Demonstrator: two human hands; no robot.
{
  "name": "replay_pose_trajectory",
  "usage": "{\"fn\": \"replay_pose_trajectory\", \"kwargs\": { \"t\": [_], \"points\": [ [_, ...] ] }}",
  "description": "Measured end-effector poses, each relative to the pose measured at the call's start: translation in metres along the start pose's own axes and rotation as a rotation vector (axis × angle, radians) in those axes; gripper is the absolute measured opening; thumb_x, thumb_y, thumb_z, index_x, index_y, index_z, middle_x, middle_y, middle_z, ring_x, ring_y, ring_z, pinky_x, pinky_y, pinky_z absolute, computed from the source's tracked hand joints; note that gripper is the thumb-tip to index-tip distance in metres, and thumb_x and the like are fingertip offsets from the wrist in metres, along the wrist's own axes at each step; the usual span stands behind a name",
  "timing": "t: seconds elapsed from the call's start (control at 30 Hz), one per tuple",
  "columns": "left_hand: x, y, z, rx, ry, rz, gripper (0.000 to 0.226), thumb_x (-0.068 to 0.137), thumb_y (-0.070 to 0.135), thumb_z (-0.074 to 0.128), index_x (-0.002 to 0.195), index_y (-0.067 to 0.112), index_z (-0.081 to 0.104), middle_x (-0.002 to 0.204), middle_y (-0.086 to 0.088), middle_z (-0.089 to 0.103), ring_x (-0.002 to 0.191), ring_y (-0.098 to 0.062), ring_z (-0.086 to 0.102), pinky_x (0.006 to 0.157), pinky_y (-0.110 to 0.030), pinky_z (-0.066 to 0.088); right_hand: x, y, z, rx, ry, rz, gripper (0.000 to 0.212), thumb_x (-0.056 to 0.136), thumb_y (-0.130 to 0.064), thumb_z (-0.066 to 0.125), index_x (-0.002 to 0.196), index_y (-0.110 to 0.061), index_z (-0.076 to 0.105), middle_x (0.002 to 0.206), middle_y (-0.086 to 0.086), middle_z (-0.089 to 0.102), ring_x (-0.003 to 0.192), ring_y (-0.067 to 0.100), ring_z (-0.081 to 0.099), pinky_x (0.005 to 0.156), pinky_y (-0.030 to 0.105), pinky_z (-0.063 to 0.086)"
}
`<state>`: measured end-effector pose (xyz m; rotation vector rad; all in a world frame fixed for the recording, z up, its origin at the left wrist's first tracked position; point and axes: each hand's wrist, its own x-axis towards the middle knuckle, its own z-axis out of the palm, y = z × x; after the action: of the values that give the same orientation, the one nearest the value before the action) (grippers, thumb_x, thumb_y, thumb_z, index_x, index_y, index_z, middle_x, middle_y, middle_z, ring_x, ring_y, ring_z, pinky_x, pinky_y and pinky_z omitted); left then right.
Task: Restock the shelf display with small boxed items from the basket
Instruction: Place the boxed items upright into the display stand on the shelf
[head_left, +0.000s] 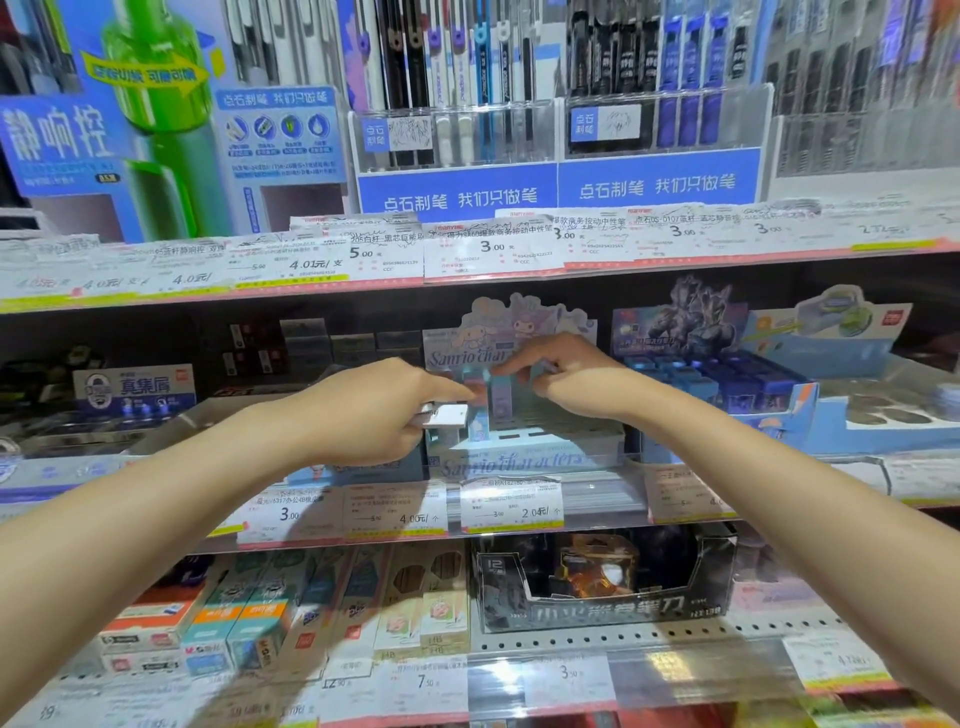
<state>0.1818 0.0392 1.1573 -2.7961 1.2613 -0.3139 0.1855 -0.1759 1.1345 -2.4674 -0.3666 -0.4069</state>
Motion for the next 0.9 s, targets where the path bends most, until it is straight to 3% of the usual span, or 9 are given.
{"fn": "replay_pose_trajectory", "kwargs": {
  "t": [0.13,0.23,0.3,0.33,0.43,0.5,0.57,0.73,0.9],
  "points": [
    [0.001,-0.002,0.006,-0.156,0.127,-0.059,0.057,0.081,0.003,0.045,0.127,0.036,0.053,0.079,0.009,0.064,0.059,-0.005,0.051,0.058,-0.029,0.043,-0.007,-0.006,-0.001,0.609,0.003,0.17,0.029,0.087,-0.001,0.038,0.102,-0.015,0.058,0.077,0.0,0.047,0.041,0.004,0.035,0.037,0.014,0.023],
    [0.0,0.007,0.014,-0.153,0.373,-0.108,0.024,0.08,0.011,0.052,0.099,0.02,0.064,0.087,-0.002,0.066,0.079,-0.024,0.06,0.063,-0.037,0.049,-0.015,-0.01,0.0,1.161,-0.025,0.206,0.027,0.081,0.002,0.027,0.081,-0.011,0.051,0.066,0.003,0.035,0.039,0.008,0.027,0.037,0.018,0.018],
    [-0.001,0.017,0.015,-0.125,0.499,-0.103,0.004,0.077,0.016,0.053,0.073,0.014,0.053,0.071,-0.004,0.057,0.069,-0.028,0.055,0.054,-0.035,0.041,-0.021,-0.018,0.002,1.357,-0.09,0.197,0.017,0.074,-0.001,0.031,0.072,-0.01,0.046,0.064,0.003,0.029,0.043,0.01,0.026,0.041,0.021,0.021],
    [-0.001,0.022,0.016,-0.15,0.527,-0.093,0.014,0.076,0.016,0.054,0.065,0.014,0.047,0.063,-0.004,0.052,0.063,-0.028,0.051,0.052,-0.034,0.037,-0.023,-0.023,0.004,1.409,-0.108,0.189,0.011,0.069,-0.003,0.035,0.067,-0.011,0.042,0.061,0.002,0.028,0.044,0.011,0.027,0.043,0.022,0.023],
    [0.0,0.036,0.017,-0.397,0.537,-0.11,0.038,0.078,0.022,0.063,0.049,0.015,0.041,0.045,0.001,0.042,0.046,-0.018,0.039,0.048,-0.031,0.031,-0.028,-0.034,0.011,1.51,-0.107,0.144,0.023,0.058,-0.004,0.043,0.061,-0.017,0.023,0.059,0.001,0.023,0.046,0.012,0.03,0.051,0.023,0.029],
    [0.002,0.044,0.015,-0.627,0.507,-0.144,0.037,0.079,0.026,0.07,0.048,0.01,0.055,0.04,0.004,0.048,0.038,-0.009,0.039,0.041,-0.016,0.027,-0.029,-0.036,0.014,1.566,-0.126,0.112,0.037,0.051,-0.004,0.047,0.064,-0.019,0.016,0.062,0.002,0.021,0.048,0.013,0.031,0.058,0.025,0.029],
    [0.002,0.051,0.013,-0.865,0.439,-0.184,0.028,0.077,0.022,0.073,0.055,0.007,0.062,0.033,0.009,0.05,0.031,-0.002,0.042,0.036,-0.007,0.027,-0.028,-0.038,0.016,1.586,-0.163,0.081,0.03,0.05,-0.006,0.047,0.06,-0.018,0.021,0.061,0.002,0.027,0.051,0.014,0.033,0.056,0.026,0.036],
    [0.004,0.046,0.016,-1.221,0.309,-0.355,0.021,0.072,0.013,0.077,0.077,-0.004,0.066,0.03,0.006,0.045,0.028,-0.007,0.027,0.033,-0.013,0.021,-0.03,-0.041,0.019,1.643,-0.146,0.044,0.013,0.056,-0.004,0.042,0.056,-0.014,0.036,0.061,0.003,0.04,0.056,0.014,0.04,0.067,0.025,0.048],
    [0.0,0.042,0.014,-1.228,0.326,-0.357,0.013,0.071,0.012,0.078,0.065,0.006,0.067,0.032,0.005,0.046,0.031,-0.008,0.026,0.034,-0.014,0.021,-0.034,-0.033,0.022,1.276,-0.037,0.071,0.037,0.066,-0.007,0.049,0.103,-0.005,0.051,0.097,0.018,0.054,0.085,0.023,0.062,0.082,0.031,0.048]
  ]
}}
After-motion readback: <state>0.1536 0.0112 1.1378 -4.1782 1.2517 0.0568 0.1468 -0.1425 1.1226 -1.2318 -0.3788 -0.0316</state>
